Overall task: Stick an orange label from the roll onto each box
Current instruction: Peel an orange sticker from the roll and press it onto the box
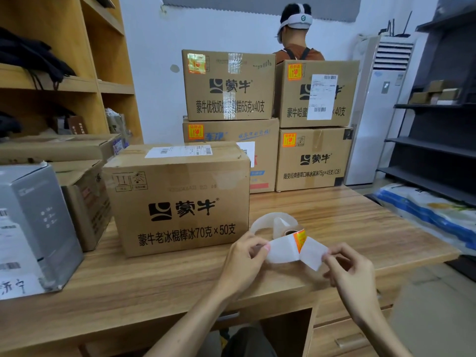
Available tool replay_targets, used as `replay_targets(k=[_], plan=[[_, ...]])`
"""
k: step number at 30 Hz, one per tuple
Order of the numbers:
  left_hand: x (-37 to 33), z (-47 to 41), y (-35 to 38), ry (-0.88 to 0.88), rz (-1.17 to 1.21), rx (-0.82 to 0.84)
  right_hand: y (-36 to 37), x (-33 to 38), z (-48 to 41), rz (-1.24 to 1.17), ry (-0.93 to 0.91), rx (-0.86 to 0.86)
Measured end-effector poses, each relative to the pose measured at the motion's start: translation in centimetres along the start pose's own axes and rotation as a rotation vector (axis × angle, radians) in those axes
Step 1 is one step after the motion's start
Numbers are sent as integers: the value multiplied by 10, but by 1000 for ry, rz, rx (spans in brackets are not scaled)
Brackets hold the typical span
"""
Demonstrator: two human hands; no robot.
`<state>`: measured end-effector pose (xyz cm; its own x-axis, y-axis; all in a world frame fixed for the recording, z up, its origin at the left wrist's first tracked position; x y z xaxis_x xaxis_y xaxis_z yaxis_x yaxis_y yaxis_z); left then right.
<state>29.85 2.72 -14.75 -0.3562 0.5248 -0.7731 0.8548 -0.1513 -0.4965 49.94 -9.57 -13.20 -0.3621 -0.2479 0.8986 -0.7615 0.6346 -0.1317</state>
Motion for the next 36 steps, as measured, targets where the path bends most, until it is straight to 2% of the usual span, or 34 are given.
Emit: replay_targets(k=[4,8,15,19,22,26,32,36], plan=[[-4,1,-7,23,-38,-48,-8,18,-1,71,-68,-20],[-21,3,-20,82,-102,-110,-5,47,2,226,-280,-71],[-73,1,-53,101,-8,-168,37,87,10,468,-580,-64],[-92,2,-69,23,60,-206,61,104,11,569,-712,-56],[-97,3,-85,-77,140,-232,77,119,13,668,-862,-128],[-100,8,-110,-196,228,-278,95,139,20,693,-1021,-148],[-101,16,-143,-288,164,-309,117,152,27,659,-1105,-34],[-106,20,-160,-302,129,-314,129,153,28,642,-1073,80]])
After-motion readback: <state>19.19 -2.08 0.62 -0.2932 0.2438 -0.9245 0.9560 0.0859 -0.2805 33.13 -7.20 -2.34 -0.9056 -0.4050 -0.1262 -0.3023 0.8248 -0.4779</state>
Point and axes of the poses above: each hand's wrist, its own z-axis away from the middle knuckle, its own y-axis out of the palm, x = y × z, the point moved 5 cm from there along -z, towards the middle knuckle, and after that the axes turned 6 degrees about -z, right-handed, at the moved point
